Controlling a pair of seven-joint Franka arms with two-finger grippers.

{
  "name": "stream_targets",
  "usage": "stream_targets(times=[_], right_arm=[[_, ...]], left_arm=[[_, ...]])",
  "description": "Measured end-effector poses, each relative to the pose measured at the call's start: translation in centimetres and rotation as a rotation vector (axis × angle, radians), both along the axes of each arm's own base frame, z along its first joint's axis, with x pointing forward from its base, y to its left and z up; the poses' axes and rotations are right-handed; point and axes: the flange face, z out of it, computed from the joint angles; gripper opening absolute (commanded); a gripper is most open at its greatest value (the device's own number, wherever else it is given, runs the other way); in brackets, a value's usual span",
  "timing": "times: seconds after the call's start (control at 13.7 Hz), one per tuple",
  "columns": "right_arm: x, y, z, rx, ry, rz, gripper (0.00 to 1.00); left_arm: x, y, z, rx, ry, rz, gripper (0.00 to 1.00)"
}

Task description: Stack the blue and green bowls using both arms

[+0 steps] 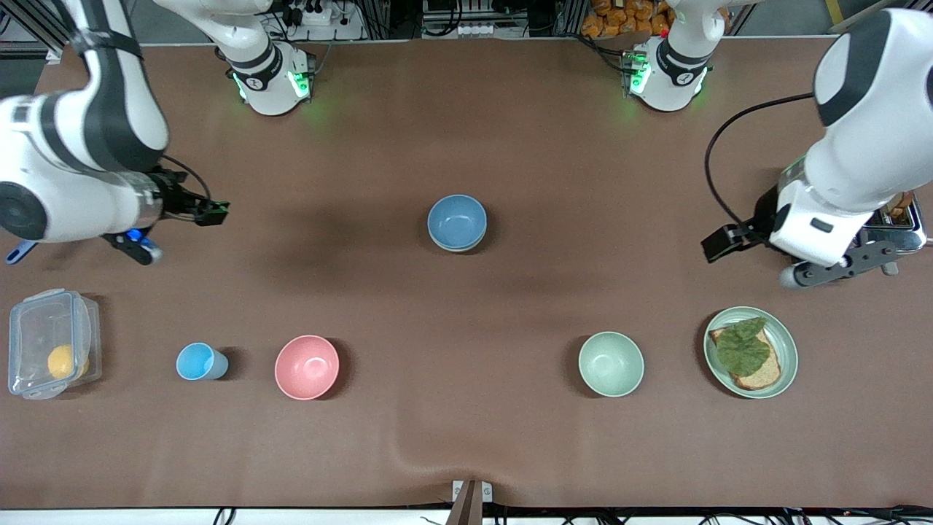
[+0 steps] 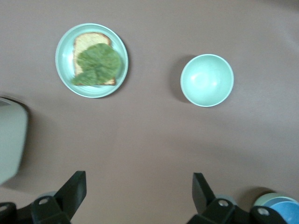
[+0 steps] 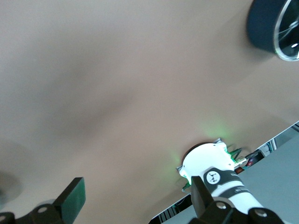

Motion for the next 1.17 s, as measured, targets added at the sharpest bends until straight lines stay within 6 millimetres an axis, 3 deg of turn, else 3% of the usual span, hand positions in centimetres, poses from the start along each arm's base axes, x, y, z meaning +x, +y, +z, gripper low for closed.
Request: stream_targets(times=[0.22, 0.36, 0.58, 0.87, 1.17], right_arm=[[1.1, -1.8, 6.2, 0.007, -0.072, -0.003, 1.00], [1.3, -2.4, 9.0, 0.034, -0.104, 0.050, 1.00], [1.3, -3.6, 13.5, 0.049, -0.155, 0.080, 1.00], [0.5, -1.7, 19.6, 0.045, -0.261, 0.124, 1.00], [-1.2, 0.1, 25.0, 0.059, -0.378, 0.212, 1.00]], left_arm=[[-2.9, 1.2, 1.6, 0.028, -0.002, -0.051, 1.00], [-4.7, 1.8, 2.1, 0.032, 0.008, -0.097, 1.00], [-5.6, 3.3, 2.5, 0.030, 0.017, -0.133, 1.00], [-5.5, 4.3, 3.4, -0.008, 0.013, -0.150, 1.00], [-6.0, 6.3, 6.2, -0.010, 0.029, -0.230, 1.00]])
